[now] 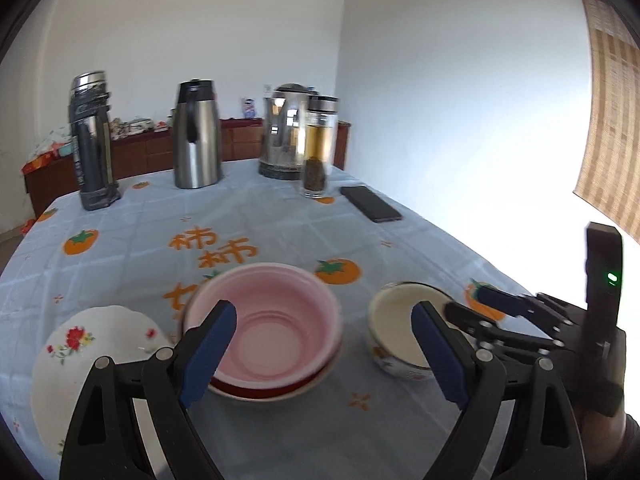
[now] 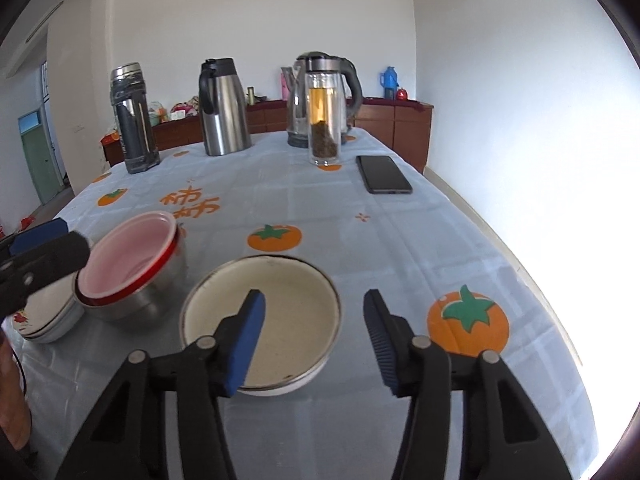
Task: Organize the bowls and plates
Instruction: 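Move both tools to the white enamel bowl rim and grasp it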
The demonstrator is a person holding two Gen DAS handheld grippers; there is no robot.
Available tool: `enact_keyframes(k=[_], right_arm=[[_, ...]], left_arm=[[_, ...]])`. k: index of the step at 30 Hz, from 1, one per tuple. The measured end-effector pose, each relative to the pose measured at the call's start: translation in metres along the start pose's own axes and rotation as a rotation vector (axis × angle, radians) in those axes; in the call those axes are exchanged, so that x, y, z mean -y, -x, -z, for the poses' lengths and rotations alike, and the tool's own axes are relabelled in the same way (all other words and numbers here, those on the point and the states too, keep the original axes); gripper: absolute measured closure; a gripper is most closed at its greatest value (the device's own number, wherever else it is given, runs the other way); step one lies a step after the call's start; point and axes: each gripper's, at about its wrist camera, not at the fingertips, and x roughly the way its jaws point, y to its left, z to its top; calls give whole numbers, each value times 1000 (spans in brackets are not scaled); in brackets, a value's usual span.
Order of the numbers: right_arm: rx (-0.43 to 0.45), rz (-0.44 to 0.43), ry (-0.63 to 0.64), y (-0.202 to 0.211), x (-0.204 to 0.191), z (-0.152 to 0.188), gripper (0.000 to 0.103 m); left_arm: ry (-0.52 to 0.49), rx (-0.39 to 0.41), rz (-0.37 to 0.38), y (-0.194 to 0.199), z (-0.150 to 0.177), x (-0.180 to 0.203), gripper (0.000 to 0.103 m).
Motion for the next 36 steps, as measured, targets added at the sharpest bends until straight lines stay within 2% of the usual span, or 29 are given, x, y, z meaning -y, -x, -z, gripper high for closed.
enact_keyframes(k=[4, 6, 8, 10, 14, 18, 22, 29, 36], right_arm=[[-13, -4, -11, -4, 9, 3, 64], [-17, -10, -17, -5, 12, 4, 65], [-18, -18, -21, -6, 14, 6, 69], [-22, -28, -21, -8, 14, 8, 70], [-30, -46, -24, -10, 15, 10, 74], [-33, -48, -18, -11, 14, 11, 80], [-53, -48, -13, -15, 12, 11, 84], [-54, -55, -26, -15, 15, 11, 83], [-28, -35, -8, -10, 11, 11, 86]], left_arm=[[-81, -40, 45, -13, 7, 33, 14], [-98, -57, 58, -18, 10, 41, 23], [-106, -86, 71, -25, 13, 44, 39], [-101, -111, 77, -32, 16, 44, 50], [-82, -149, 80, -41, 20, 42, 63], [-71, -177, 104, -50, 22, 44, 66], [-68, -194, 81, -57, 23, 45, 69], [-68, -186, 49, -61, 19, 44, 80], [-53, -160, 53, -57, 19, 39, 85]])
